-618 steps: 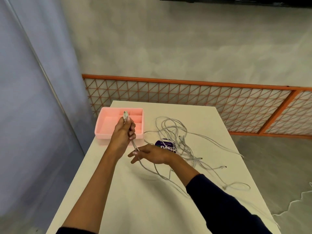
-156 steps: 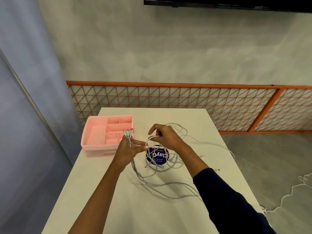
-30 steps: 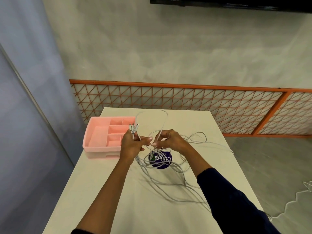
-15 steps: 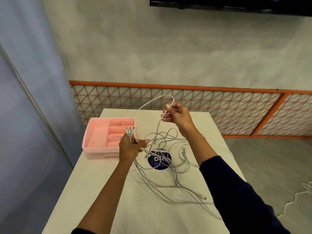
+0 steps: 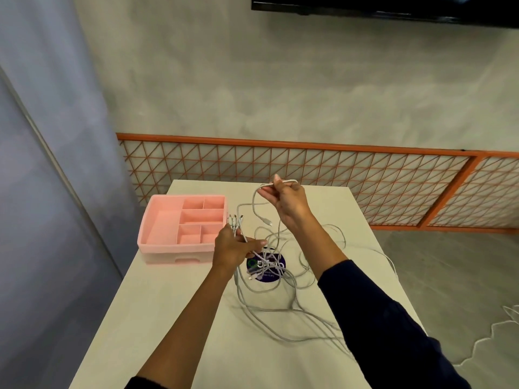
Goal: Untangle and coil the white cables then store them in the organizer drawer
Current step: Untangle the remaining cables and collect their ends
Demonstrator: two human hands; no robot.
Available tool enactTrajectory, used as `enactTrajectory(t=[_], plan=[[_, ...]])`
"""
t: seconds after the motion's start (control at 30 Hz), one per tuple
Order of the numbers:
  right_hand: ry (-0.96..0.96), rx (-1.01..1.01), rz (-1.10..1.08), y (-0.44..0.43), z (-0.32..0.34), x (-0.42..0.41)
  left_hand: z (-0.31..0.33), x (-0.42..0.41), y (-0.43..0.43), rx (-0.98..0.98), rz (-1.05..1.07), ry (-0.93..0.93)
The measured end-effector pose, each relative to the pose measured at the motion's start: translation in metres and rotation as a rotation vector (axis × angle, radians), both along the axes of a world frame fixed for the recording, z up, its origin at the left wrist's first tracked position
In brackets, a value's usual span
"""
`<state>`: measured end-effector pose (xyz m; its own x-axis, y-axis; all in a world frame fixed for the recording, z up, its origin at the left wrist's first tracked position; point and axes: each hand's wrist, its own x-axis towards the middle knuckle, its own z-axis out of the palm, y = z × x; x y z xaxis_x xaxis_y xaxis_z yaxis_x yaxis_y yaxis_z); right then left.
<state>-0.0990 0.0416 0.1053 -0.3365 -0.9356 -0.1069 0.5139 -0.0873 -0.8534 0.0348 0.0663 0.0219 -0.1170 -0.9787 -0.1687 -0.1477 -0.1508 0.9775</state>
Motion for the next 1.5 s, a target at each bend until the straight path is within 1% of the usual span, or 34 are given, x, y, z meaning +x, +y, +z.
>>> enactTrajectory(t=[0.13, 0.27, 0.4, 0.47, 0.6, 0.67, 0.73, 0.8, 0.83, 0.9, 0.93, 0.97, 1.0, 1.03, 1.07, 1.13, 1.2, 1.27, 1.33, 1.37, 1.4, 1.5], plan=[[0.291, 0.044, -0.075, -0.001, 0.013, -0.008, -0.008, 0.007, 0.002, 0.035, 0.101, 0.002], [0.574, 0.112, -0.046, 0.005, 0.021, -0.029, -0.004, 0.02, -0.006, -0.008, 0.172, 0.002], [0.89, 0.206, -0.044, 0.017, 0.009, -0.062, 0.004, 0.037, -0.013, -0.03, 0.236, 0.037], [0.958, 0.249, -0.092, 0.024, 0.001, -0.085, 0.007, 0.045, -0.013, -0.034, 0.241, 0.027], [1.088, 0.365, -0.274, 0.042, -0.019, -0.13, 0.009, 0.057, -0.012, -0.045, 0.234, 0.007], [1.177, 0.518, -0.265, 0.052, -0.027, -0.148, 0.012, 0.06, -0.009, -0.023, 0.231, -0.018], [1.289, 0.82, -0.134, 0.062, -0.036, -0.164, 0.014, 0.059, -0.006, -0.004, 0.247, -0.029], [1.345, 1.113, -0.007, 0.077, -0.046, -0.178, 0.015, 0.059, -0.002, -0.042, 0.277, -0.043], [1.365, 1.22, 0.022, 0.084, -0.051, -0.186, 0.014, 0.059, 0.0, -0.061, 0.285, -0.021], [1.371, 1.367, 0.047, 0.099, -0.07, -0.204, 0.017, 0.061, 0.003, -0.056, 0.296, 0.096], [1.35, 1.405, 0.065, 0.099, -0.08, -0.213, 0.019, 0.062, 0.003, -0.035, 0.304, 0.161], [1.352, 1.429, 0.13, 0.104, -0.092, -0.221, 0.02, 0.064, 0.003, -0.008, 0.313, 0.224], [1.323, 1.41, 0.187, 0.101, -0.107, -0.232, 0.022, 0.065, 0.002, 0.023, 0.317, 0.286], [1.345, 1.367, 0.231, 0.089, -0.142, -0.258, 0.024, 0.065, 0.002, 0.052, 0.314, 0.338], [1.317, 1.319, 0.252, 0.084, -0.161, -0.265, 0.025, 0.064, 0.003, 0.069, 0.304, 0.377], [1.338, 1.256, 0.27, 0.074, -0.169, -0.244, 0.027, 0.06, 0.006, 0.066, 0.267, 0.411], [1.492, 1.135, 0.427, 0.076, -0.123, -0.177, 0.028, 0.056, 0.008, 0.036, 0.218, 0.41], [1.522, 0.905, 0.572, 0.072, -0.093, -0.127, 0.029, 0.051, 0.009, 0.013, 0.173, 0.416], [1.479, 0.679, 0.779, 0.072, -0.072, -0.08, 0.031, 0.046, 0.01, 0.002, 0.133, 0.446], [1.41, 0.58, 0.872, 0.071, -0.067, -0.06, 0.032, 0.043, 0.011, -0.001, 0.113, 0.471], [1.346, 0.48, 0.934, 0.073, -0.062, -0.036, 0.034, 0.04, 0.013, 0.0, 0.091, 0.5], [1.268, 0.215, 1.029, 0.073, -0.055, 0.022, 0.043, 0.033, 0.015, -0.008, 0.04, 0.582]])
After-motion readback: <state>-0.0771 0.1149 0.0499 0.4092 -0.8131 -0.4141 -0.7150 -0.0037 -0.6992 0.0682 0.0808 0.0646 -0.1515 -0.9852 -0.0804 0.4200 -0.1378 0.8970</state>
